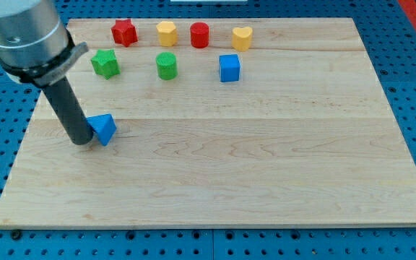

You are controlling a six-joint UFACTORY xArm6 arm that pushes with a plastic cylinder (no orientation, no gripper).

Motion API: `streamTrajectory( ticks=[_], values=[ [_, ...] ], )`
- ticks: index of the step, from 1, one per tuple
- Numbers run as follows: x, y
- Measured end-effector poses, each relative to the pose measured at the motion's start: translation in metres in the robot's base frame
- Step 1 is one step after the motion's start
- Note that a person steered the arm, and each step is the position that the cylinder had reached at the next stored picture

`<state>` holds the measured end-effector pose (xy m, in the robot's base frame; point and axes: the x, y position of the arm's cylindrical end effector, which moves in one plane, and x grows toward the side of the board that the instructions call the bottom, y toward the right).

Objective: Move the arm close to left of the green star

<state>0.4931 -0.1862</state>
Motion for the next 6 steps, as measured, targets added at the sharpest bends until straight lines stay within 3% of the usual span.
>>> streamTrajectory(
  ticks=[1,3,4,5,6],
  values=[
    [0.031,0.04],
    [-0.045,0.082],
    [-0.103,0.025],
    [-0.132,-0.062],
    [-0.168,-0.096]
  ],
)
